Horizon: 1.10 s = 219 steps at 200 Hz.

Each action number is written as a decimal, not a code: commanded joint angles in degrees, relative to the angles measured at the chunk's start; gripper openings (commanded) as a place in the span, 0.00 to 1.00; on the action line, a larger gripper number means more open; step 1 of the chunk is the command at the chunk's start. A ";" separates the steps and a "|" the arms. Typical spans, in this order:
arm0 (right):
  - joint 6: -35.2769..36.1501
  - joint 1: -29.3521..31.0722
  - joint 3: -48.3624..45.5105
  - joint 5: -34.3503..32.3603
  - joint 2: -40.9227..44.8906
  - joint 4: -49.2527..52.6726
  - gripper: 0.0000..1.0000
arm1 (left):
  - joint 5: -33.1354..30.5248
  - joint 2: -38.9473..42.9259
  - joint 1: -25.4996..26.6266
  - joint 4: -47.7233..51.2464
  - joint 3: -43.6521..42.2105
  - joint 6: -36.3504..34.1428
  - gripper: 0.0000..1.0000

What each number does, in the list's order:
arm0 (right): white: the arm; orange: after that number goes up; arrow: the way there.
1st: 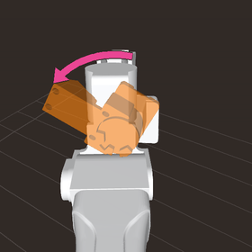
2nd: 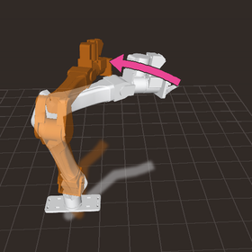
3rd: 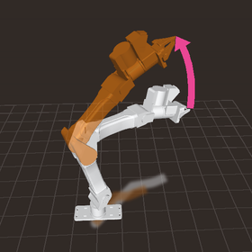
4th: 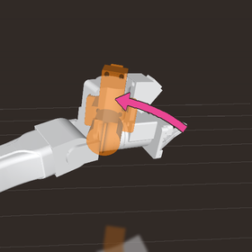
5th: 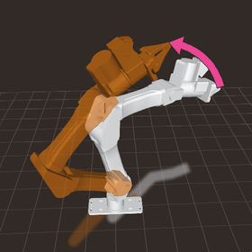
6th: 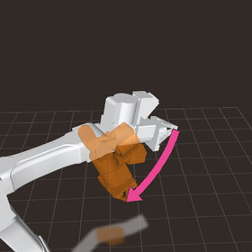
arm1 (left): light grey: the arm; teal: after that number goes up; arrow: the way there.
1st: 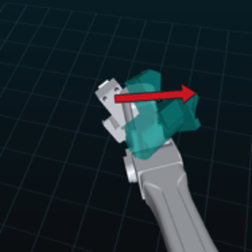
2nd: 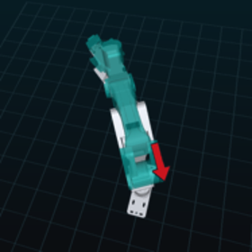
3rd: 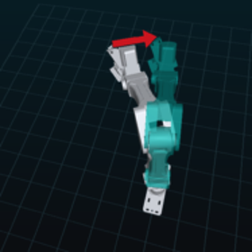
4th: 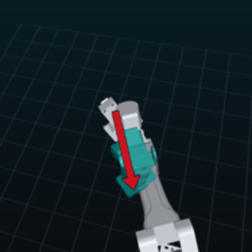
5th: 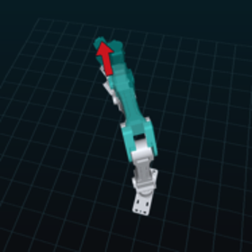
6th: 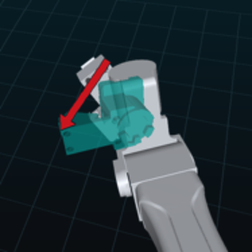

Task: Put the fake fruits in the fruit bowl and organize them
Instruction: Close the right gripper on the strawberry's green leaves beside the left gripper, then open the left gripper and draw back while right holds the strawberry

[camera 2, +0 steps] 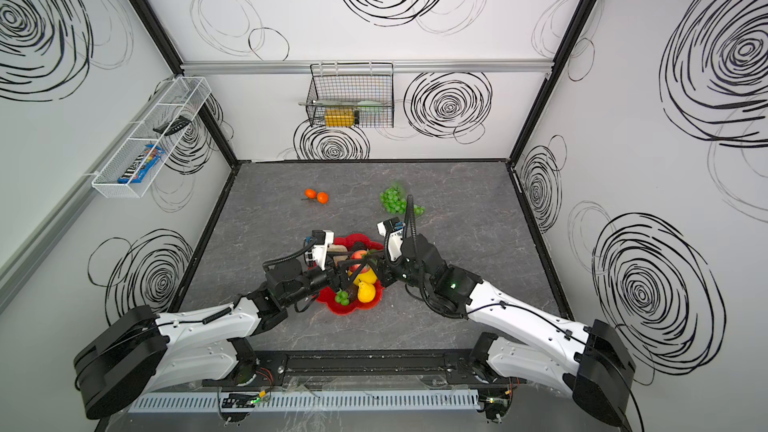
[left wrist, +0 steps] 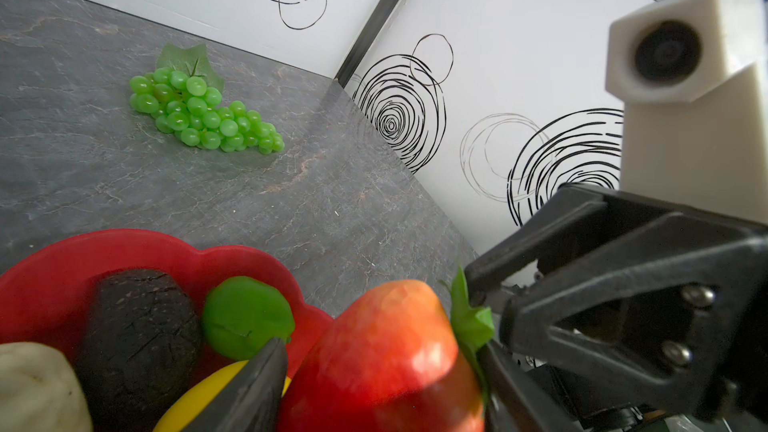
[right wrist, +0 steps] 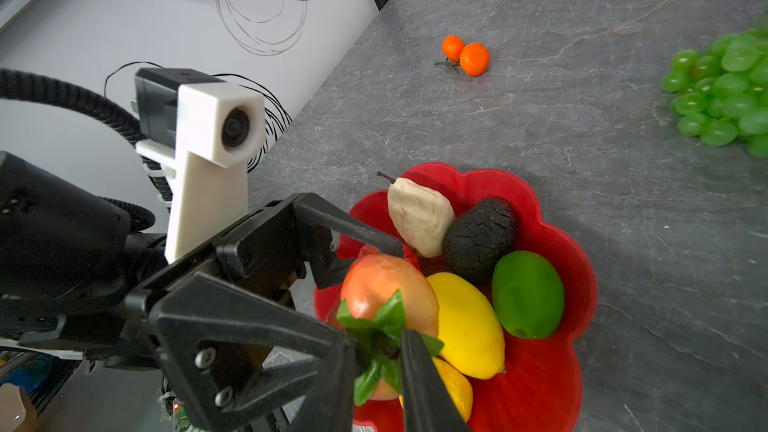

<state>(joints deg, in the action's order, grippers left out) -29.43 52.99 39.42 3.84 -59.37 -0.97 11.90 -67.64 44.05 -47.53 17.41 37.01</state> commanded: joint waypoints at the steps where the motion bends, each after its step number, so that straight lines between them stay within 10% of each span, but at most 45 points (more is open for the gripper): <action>1: -0.47 0.45 0.66 0.36 -0.04 -1.76 0.23 | 1.53 -0.82 0.33 -5.07 -0.36 0.77 0.73; 147: -1.07 1.06 1.80 -1.62 -1.42 -0.68 0.03 | 0.73 0.52 0.51 -4.30 -0.51 0.56 0.74; 219: 1.43 0.15 4.16 -4.24 -0.60 2.35 0.03 | -5.56 11.29 -1.73 5.73 -2.29 -1.63 0.94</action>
<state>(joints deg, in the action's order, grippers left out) -29.78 53.58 40.53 1.10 -60.75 -0.08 9.96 -61.87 43.83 -44.40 16.80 36.82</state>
